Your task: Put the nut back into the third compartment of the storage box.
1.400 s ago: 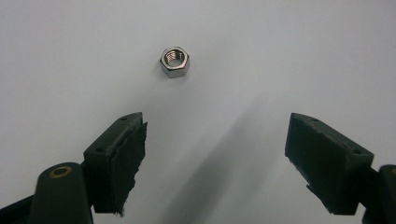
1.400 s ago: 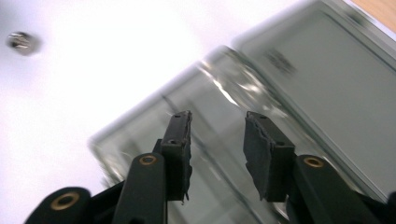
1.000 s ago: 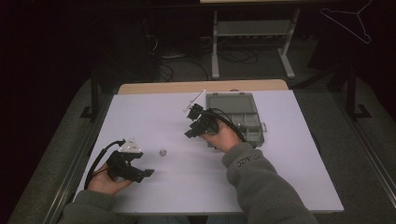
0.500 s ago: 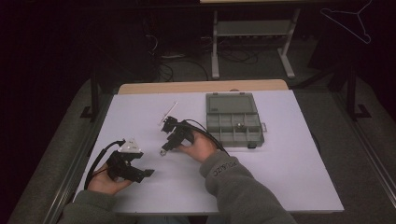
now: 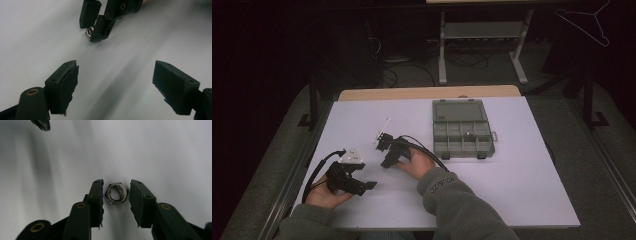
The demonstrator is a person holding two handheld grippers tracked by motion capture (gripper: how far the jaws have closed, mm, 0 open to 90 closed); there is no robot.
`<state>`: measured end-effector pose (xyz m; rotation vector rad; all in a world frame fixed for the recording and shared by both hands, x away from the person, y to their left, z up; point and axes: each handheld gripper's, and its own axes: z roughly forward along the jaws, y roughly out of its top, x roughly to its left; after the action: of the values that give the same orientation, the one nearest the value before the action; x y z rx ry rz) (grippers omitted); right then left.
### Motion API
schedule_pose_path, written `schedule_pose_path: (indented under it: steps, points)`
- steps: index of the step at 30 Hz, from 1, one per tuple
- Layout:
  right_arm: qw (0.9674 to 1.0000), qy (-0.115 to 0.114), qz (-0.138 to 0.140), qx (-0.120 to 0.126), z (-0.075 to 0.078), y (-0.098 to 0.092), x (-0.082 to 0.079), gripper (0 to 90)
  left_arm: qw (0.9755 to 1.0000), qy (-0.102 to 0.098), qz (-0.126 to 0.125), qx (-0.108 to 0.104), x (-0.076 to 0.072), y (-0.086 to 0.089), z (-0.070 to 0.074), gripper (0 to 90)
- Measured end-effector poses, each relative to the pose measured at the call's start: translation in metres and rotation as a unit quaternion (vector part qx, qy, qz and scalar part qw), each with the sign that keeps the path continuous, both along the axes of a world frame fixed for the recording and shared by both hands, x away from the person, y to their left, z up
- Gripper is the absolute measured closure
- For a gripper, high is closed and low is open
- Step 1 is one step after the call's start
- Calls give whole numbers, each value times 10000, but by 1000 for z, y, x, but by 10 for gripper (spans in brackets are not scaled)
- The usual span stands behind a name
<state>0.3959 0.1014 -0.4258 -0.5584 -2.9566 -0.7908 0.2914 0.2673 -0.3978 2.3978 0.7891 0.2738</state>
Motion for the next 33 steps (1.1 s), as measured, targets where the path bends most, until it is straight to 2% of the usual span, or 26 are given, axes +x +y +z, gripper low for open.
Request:
schedule_pose_path:
  steps: [6, 16, 19, 23, 25, 33]
  points:
    - [9998, -140, 90, -51, -1, 0, 0, 692, 10000, 12, 18, -20, 0, 0, 0, 196]
    - [9998, -145, 142, -47, 0, -1, -1, 695, 10000, 14, 41, -35, 0, 1, 0, 197]
    - [9997, -173, 157, -33, 7, -7, -2, 695, 10000, 24, 36, -23, 0, 1, 0, 197]
    - [9996, -240, 114, -4, 20, -22, -1, 695, 10000, 34, 66, -46, -1, 1, 0, 197]
    - [9998, -197, 25, 36, 26, -32, 1, 695, 10000, -6, 34, -6, 0, 1, 0, 197]
    - [9989, -286, -330, 169, 45, -80, 10, 695, 10000, 17, 48, -2, 0, 0, 0, 197]
